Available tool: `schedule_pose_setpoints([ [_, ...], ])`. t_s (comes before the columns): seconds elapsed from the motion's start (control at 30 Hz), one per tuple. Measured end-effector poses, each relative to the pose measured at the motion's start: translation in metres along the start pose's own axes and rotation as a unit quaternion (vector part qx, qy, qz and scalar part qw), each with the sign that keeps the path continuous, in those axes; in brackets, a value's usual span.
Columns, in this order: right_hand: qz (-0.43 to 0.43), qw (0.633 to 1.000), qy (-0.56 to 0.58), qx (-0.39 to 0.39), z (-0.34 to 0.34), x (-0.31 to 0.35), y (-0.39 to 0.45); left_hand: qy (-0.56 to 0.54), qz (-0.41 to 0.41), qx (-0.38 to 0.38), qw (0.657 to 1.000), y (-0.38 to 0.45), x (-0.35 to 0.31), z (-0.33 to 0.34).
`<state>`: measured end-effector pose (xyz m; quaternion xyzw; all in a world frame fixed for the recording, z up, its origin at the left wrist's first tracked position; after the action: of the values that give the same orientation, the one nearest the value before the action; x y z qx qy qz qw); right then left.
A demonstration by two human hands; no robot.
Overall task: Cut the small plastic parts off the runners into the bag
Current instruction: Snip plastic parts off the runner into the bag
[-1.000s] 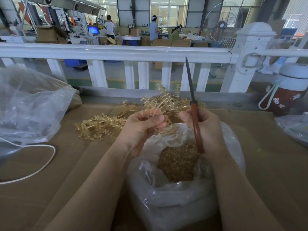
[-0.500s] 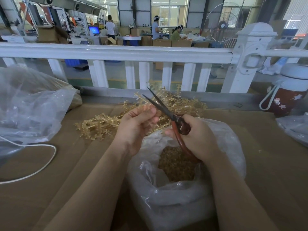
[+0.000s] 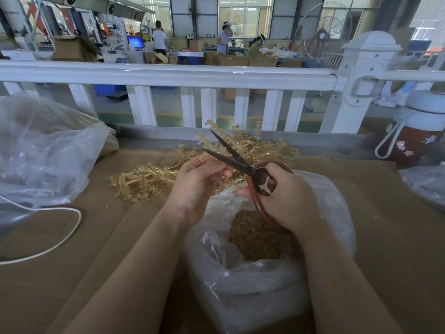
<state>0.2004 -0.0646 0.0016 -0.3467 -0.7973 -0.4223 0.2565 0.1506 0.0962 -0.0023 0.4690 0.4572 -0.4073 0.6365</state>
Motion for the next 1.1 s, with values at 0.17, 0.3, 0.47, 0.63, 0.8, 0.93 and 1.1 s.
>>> schedule_pose_setpoints([
  [0.17, -0.015, 0.999, -0.031, -0.026, -0.0039, 0.0036, -0.0008, 0.009, 0.011, 0.011, 1.000, -0.0005, -0.0021, 0.0018],
  [0.3, -0.023, 0.997, -0.049, -0.045, -0.0058, 0.0043, -0.0014, 0.009, 0.016, 0.011, 1.000, -0.0003, -0.0027, 0.0023],
  [0.47, -0.030, 0.997, -0.051, -0.052, -0.0070, 0.0039, -0.0009, -0.002, 0.017, 0.005, 1.000, 0.0002, -0.0017, 0.0011],
  [0.63, -0.038, 0.996, -0.053, -0.060, -0.0074, 0.0048, -0.0019, -0.003, 0.016, -0.003, 1.000, 0.0000, -0.0013, 0.0006],
  [0.8, -0.027, 0.997, -0.046, -0.064, -0.0076, 0.0038, -0.0018, -0.010, 0.016, -0.010, 1.000, 0.0008, -0.0007, -0.0013],
  [0.93, -0.023, 0.997, -0.050, -0.061, -0.0068, 0.0024, -0.0024, -0.006, 0.024, -0.013, 1.000, 0.0003, -0.0015, -0.0022],
  [1.1, -0.026, 0.996, -0.060, -0.053, -0.0067, 0.0016, -0.0018, 0.018, 0.035, -0.024, 0.999, 0.0001, -0.0023, -0.0060],
])
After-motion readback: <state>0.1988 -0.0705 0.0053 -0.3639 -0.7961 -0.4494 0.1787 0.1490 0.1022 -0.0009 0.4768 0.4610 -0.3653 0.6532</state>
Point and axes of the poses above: each hand's wrist, its own y-axis towards the middle knuckle, its own z-axis out of the palm, x = y × z, the point moved 9 cm from there along y, towards the middle knuckle, and after that the axes turned 15 degrees about y, right-handed, at the moved point
